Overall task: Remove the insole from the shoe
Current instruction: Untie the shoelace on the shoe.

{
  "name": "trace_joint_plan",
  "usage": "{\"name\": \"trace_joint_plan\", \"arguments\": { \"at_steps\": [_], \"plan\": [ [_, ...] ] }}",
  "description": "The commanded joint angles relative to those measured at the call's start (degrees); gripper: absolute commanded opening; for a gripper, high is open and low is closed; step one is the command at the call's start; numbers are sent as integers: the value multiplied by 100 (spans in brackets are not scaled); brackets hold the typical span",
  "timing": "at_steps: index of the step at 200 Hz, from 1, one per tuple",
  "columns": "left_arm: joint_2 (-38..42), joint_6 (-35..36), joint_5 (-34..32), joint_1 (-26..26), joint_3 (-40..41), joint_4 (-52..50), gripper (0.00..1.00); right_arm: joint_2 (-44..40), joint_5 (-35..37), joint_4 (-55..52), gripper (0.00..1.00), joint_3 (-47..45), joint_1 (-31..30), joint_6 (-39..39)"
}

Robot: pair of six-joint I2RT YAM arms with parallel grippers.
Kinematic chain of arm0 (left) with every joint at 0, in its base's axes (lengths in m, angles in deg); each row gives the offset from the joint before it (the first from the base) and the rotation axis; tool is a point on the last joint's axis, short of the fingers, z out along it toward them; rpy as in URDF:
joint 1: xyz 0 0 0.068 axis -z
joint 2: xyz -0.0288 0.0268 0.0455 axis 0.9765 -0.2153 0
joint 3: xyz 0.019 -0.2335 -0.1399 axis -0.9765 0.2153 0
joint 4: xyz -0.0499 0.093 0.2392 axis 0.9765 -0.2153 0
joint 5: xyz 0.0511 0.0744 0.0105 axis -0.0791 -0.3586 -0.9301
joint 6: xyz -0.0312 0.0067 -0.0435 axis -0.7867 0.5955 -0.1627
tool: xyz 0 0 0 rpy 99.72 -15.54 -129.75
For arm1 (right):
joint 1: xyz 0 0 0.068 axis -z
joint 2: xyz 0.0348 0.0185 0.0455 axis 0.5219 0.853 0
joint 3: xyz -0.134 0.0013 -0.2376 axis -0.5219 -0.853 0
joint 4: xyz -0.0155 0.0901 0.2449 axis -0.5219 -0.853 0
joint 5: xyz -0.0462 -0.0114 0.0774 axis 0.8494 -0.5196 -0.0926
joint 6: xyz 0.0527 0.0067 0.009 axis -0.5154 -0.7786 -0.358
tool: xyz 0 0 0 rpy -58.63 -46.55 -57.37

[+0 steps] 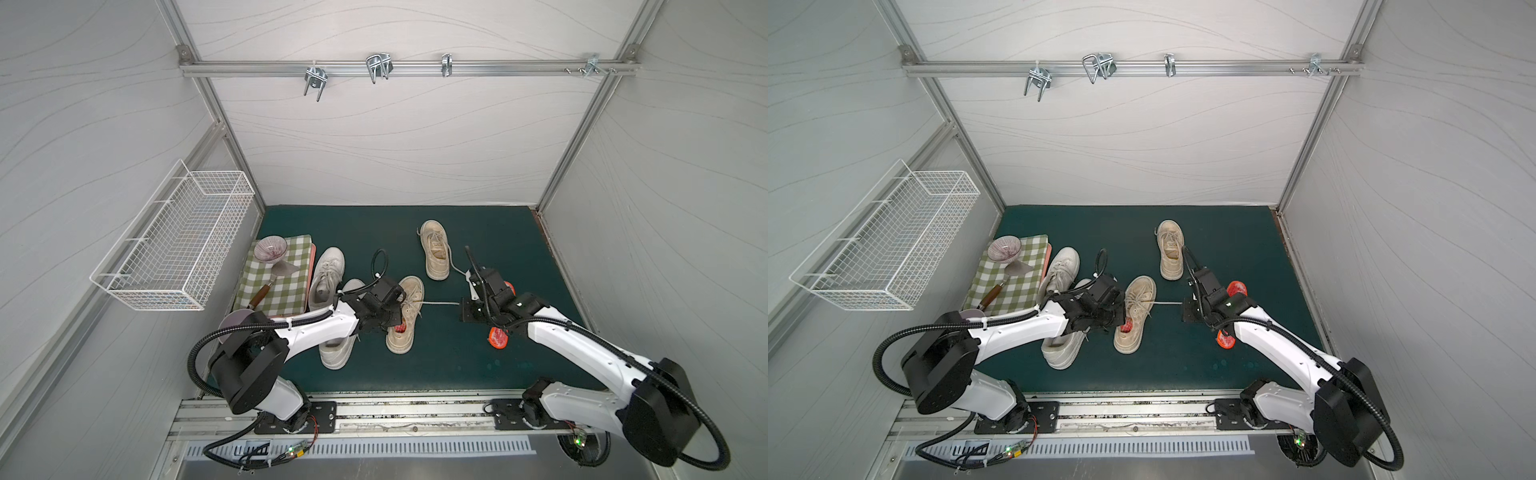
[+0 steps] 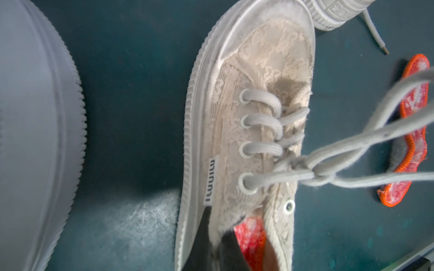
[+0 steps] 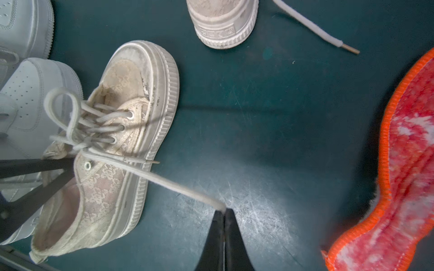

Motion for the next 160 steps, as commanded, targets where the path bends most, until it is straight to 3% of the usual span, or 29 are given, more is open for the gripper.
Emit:
{"name": "trace_joint_plan", "arguments": {
  "at_steps": [1,64,127,148,160],
  "plan": [
    [28,102,57,45,-70,153,0,208,-146,14,0,457,5,122],
    [358,187,40,511,-3,97,0,1526,-118,-217,0,1775,294,353],
    [614,57,13,540,340,308,0,2193,-4,-189,0,1791,13,305],
    [610,60,30,542,360,357,0,2182,165,-232,41,1680,-66,283],
    [628,44,22,537,367,351,0,2051,275,-249,57,1584,-61,296]
  ]
}}
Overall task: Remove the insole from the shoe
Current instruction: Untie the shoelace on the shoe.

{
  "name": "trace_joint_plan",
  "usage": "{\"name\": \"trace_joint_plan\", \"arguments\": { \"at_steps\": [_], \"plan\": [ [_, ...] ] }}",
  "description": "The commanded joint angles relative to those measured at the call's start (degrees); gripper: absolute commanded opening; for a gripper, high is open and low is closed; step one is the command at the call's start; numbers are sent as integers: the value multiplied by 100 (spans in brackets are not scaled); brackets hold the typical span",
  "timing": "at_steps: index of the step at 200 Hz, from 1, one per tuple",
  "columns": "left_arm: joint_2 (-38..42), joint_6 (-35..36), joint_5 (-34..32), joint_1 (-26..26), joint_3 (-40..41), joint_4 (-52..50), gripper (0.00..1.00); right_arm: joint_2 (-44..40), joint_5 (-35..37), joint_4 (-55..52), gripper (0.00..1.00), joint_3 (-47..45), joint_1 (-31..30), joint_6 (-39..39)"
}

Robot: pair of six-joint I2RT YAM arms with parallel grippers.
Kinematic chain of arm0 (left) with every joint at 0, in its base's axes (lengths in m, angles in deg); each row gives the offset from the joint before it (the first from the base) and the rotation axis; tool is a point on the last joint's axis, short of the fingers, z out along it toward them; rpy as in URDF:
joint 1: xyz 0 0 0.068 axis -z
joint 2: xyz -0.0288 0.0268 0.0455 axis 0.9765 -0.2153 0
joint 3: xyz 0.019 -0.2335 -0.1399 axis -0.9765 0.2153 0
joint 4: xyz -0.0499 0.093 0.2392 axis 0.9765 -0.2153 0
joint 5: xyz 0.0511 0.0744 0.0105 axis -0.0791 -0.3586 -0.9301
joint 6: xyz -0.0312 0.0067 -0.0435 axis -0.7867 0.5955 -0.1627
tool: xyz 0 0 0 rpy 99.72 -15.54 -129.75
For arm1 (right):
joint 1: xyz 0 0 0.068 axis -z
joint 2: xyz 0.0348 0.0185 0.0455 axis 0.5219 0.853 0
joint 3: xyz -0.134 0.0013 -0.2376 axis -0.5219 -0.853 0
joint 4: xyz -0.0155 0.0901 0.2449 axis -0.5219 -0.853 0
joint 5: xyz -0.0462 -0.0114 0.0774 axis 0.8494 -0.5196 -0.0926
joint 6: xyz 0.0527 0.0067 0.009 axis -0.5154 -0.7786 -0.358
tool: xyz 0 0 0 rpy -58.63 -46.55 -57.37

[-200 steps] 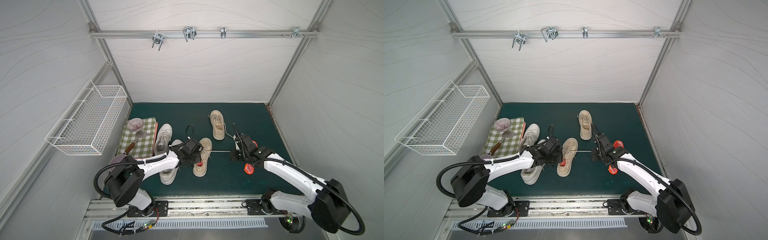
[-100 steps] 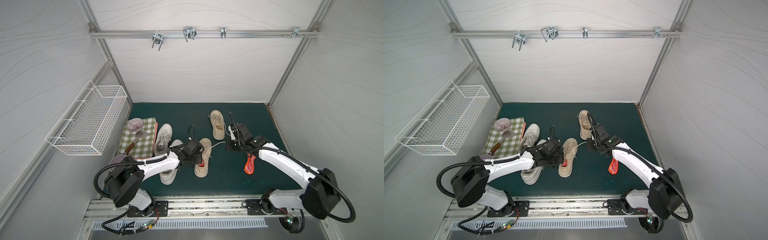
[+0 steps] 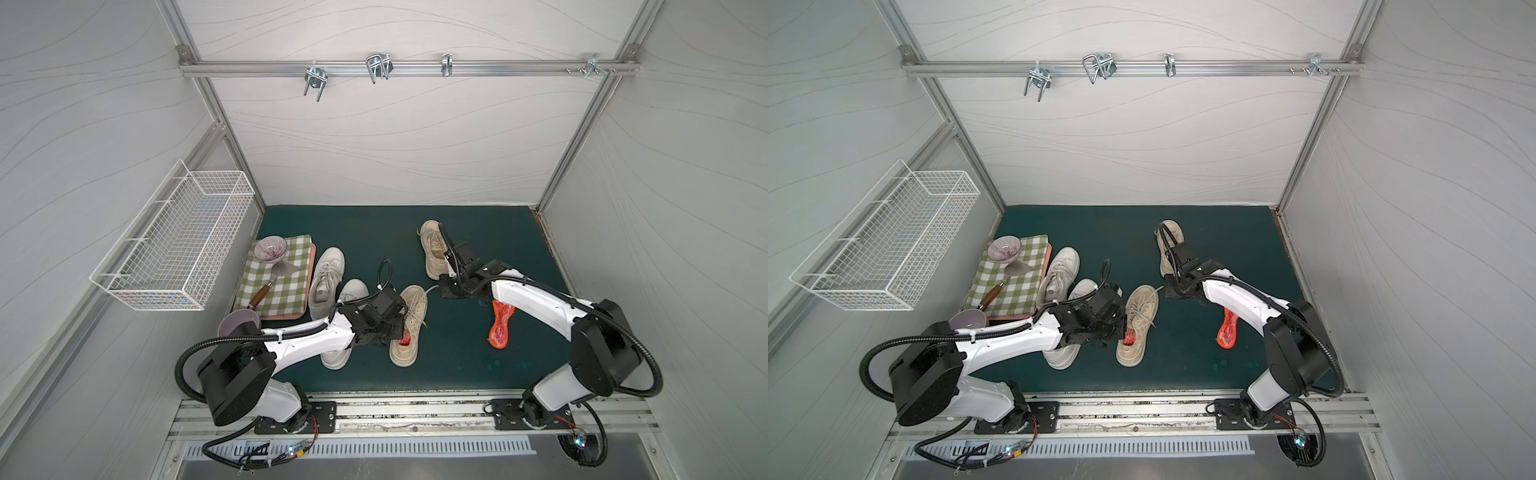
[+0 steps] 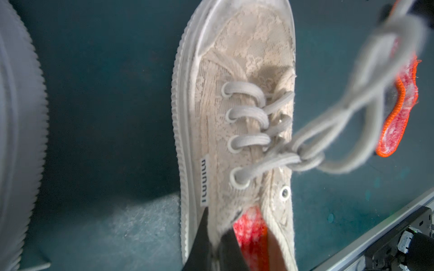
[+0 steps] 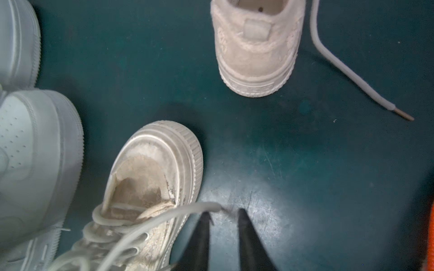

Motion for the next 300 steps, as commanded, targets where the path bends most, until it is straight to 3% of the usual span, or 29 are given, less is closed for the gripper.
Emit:
{"name": "trace_joint_plan", "arguments": {
  "at_steps": [1,14,32,78,111,197,300],
  "plan": [
    [150,-102,-61,-2,-41,349,0,-142,290,-189,58,-162,-54,45],
    [182,-114,-79,0,-16,351,0,-349,321,-205,67,-276,-62,102],
    [226,-136,-105,-3,8,355,0,-651,265,-275,71,-408,-82,233],
    [224,-149,-167,-3,39,340,0,-1550,-214,67,67,-1094,-803,659],
    [201,-119,-149,-2,13,331,0,-1521,-514,627,65,-1529,-1375,659],
    [234,11,-68,-3,39,260,0,-692,-671,1292,41,-1269,-1614,751],
    [310,-24,-113,-3,48,235,0,-99,-502,1322,20,-900,-1614,734]
  ]
}}
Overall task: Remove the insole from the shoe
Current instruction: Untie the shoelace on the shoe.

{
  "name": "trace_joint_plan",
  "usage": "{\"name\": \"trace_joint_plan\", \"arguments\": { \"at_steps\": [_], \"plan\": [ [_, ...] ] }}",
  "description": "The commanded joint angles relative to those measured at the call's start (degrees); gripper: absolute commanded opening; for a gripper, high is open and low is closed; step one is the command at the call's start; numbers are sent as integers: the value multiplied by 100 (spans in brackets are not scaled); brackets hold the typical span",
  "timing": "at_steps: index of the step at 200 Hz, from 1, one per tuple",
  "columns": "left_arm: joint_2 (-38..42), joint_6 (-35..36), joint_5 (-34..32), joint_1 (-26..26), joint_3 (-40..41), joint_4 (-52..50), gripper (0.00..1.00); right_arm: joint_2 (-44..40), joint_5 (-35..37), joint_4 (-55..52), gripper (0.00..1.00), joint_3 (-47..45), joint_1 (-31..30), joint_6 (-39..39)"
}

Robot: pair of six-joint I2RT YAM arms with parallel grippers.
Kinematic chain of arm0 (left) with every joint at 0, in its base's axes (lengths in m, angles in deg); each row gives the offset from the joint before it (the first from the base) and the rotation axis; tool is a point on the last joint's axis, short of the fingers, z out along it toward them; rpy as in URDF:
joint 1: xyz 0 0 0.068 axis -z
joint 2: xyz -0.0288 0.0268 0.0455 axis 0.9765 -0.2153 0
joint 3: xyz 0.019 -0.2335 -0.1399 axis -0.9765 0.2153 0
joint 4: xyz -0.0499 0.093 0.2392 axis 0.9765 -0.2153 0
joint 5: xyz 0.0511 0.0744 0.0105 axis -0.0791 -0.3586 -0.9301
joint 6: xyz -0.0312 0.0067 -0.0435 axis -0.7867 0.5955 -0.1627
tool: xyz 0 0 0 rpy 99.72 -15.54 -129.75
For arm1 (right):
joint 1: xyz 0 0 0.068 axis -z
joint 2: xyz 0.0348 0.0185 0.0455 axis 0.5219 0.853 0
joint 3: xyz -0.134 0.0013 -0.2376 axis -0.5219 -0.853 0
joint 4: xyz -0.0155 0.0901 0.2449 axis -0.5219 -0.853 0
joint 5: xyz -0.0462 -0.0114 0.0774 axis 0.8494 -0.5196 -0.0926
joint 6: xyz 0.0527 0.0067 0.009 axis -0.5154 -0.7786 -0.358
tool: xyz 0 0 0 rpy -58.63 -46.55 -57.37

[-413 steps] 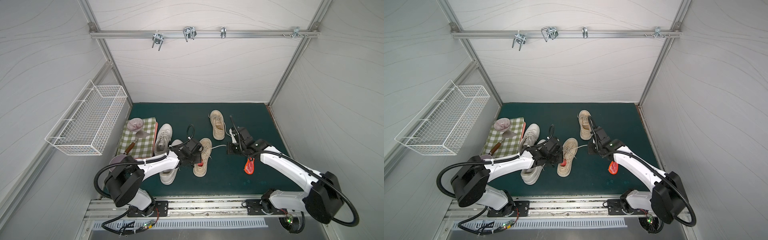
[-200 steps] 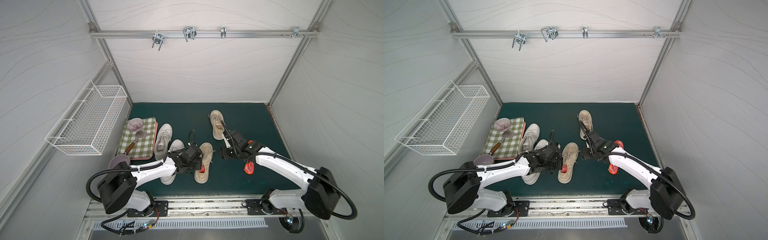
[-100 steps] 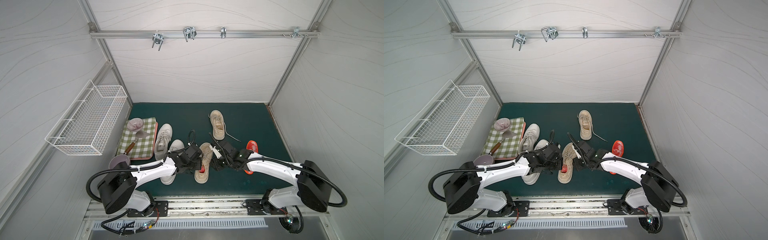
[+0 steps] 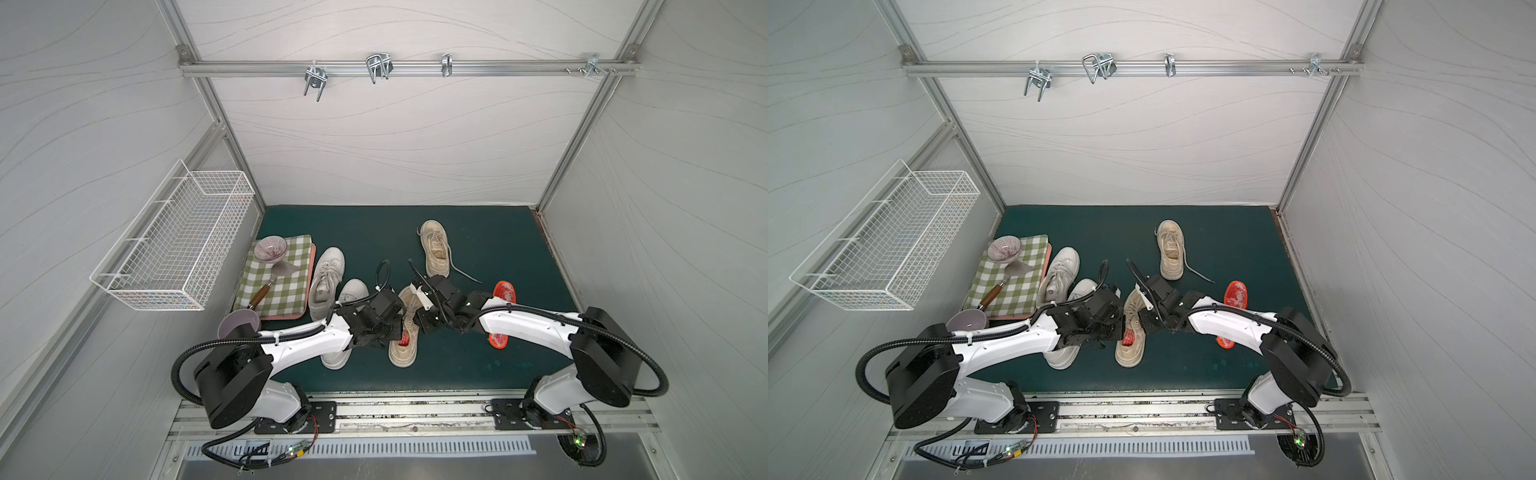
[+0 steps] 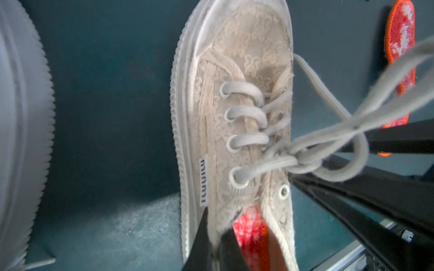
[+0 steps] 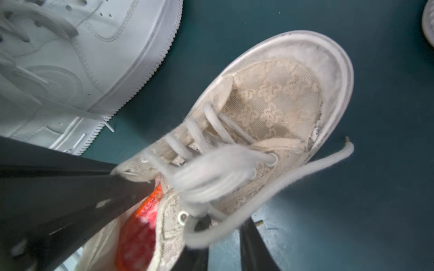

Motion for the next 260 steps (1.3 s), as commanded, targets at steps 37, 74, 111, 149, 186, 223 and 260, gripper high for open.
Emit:
{"name": "trace_joint_plan", "arguments": {
  "at_steps": [37,74,111,149,186,223,260],
  "plan": [
    [214,-65,-143,-3,-53,272,0,77,156,-2,13,109,-33,-17],
    [244,-112,-203,-3,-31,238,0,-7,239,-1,7,41,-33,-71],
    [310,-169,-318,-6,13,202,0,-136,239,-38,4,-71,-8,-197],
    [323,-206,-367,-20,49,229,0,-323,-107,-16,0,-301,223,-561],
    [285,-183,-341,-42,14,205,0,-482,187,-150,0,-435,238,-614],
    [362,-213,-409,-91,48,171,0,-722,298,-346,0,-596,527,-759],
    [458,-246,-429,-135,126,164,0,-1126,343,-534,0,-822,991,-788]
  ]
}}
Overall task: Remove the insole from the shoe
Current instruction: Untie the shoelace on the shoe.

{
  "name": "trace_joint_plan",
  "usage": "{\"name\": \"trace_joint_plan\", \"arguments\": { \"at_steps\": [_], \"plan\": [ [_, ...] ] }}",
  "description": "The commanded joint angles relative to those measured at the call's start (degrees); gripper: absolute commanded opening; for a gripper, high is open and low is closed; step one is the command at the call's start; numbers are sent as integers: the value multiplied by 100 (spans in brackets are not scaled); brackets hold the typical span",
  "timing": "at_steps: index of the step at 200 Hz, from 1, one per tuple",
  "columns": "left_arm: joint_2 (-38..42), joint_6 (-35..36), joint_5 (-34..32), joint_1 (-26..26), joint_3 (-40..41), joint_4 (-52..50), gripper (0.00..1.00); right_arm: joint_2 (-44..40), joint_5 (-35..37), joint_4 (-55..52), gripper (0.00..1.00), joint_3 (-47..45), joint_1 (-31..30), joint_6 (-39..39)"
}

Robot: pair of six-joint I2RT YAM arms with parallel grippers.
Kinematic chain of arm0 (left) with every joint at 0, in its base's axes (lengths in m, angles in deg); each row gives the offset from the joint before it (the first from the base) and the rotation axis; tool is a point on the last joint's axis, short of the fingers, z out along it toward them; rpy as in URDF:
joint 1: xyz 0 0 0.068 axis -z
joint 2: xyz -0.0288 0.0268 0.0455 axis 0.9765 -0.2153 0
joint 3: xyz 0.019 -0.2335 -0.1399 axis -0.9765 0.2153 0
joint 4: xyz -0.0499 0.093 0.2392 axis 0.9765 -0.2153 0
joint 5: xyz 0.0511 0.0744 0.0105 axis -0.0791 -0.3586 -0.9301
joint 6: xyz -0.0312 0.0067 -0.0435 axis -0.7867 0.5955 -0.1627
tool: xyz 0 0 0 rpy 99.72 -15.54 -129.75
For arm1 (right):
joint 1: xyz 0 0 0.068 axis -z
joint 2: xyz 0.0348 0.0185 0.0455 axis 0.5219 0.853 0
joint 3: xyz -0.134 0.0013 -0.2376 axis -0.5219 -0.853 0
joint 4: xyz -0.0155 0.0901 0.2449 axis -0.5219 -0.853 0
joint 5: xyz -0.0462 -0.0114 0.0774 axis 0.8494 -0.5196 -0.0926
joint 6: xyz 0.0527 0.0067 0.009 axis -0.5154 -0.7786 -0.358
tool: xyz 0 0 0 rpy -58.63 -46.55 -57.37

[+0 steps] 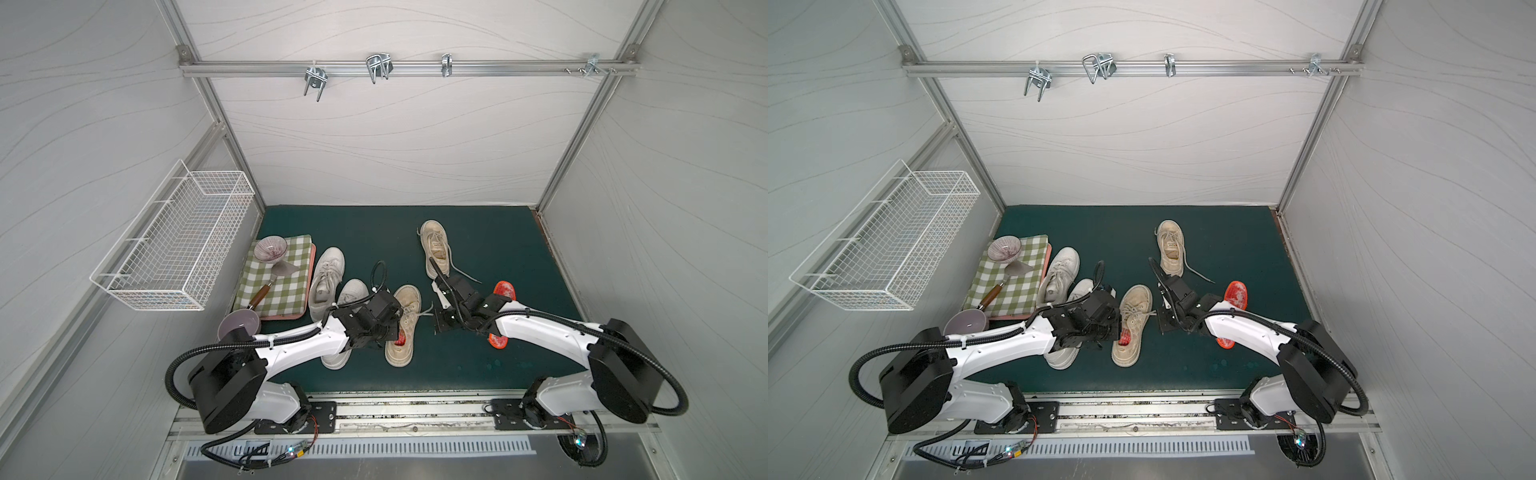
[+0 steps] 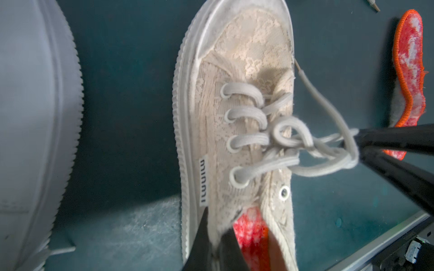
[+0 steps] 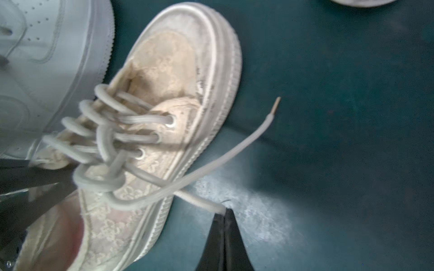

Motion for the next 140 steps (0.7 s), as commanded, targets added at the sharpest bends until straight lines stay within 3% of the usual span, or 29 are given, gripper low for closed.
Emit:
{"name": "trace_joint_plan", "arguments": {
  "at_steps": [1,135,140],
  "plan": [
    [231,-130,-223,-50,-41,233,0,-336,137,-310,0,-115,237,-106],
    [133,-39,23,-61,-148,443,0,-775,69,-1048,0,-33,1252,-104],
    [107,-20,32,-67,-197,428,0,-794,64,-1075,8,-10,1228,-101]
  ]
}}
